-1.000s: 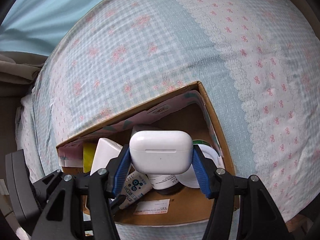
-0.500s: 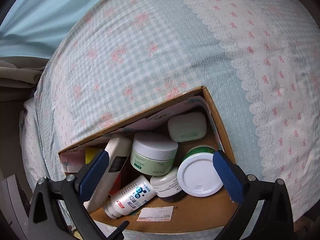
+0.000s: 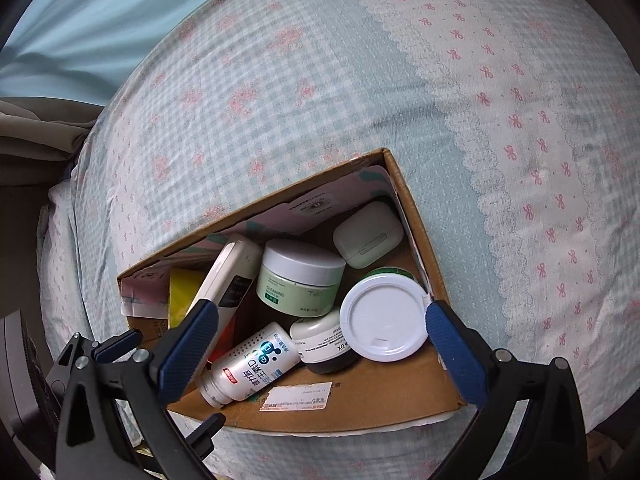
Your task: Organize rigid objects
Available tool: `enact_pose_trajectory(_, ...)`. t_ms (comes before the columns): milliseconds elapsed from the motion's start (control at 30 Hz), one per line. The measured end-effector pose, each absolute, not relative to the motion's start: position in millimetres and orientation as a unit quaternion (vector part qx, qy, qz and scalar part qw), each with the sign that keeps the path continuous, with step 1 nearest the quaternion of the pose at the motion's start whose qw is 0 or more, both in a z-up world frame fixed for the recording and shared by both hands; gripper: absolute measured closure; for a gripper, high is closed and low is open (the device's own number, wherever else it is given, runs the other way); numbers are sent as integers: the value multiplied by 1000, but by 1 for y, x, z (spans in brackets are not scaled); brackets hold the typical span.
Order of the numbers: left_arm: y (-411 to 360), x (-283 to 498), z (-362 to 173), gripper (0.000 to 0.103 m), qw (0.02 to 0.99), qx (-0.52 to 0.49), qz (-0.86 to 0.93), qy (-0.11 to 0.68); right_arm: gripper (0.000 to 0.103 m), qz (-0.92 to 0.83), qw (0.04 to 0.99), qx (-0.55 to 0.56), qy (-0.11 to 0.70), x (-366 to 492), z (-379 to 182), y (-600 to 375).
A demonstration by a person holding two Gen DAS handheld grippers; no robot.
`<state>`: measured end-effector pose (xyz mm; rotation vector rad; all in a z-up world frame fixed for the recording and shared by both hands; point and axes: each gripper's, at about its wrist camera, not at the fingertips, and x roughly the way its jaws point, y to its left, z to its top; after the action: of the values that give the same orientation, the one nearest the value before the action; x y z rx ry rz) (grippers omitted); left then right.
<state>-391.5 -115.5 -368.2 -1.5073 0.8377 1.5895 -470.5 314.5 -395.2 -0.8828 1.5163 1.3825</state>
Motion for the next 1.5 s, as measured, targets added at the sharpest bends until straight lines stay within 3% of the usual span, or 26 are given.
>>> enact_pose_trajectory(400,-135,-350,-277,0,351,-570,682,294,0,609,434,-343,568,-455,-317,285)
enact_pose_trajectory(1000,-164,-232,-42,0,244,-429,868,65,0,719,534,-313,317,-337,-89,174)
enact_pose_trajectory(1200,-162,-183,-14,0,228,-351,907,50,0,725,572,-279,263,-304,-67,136)
enact_pose_trajectory(1500,-143,-151,-9,0,234,-330,912,65,0,728,591,-263,230,-280,-59,114)
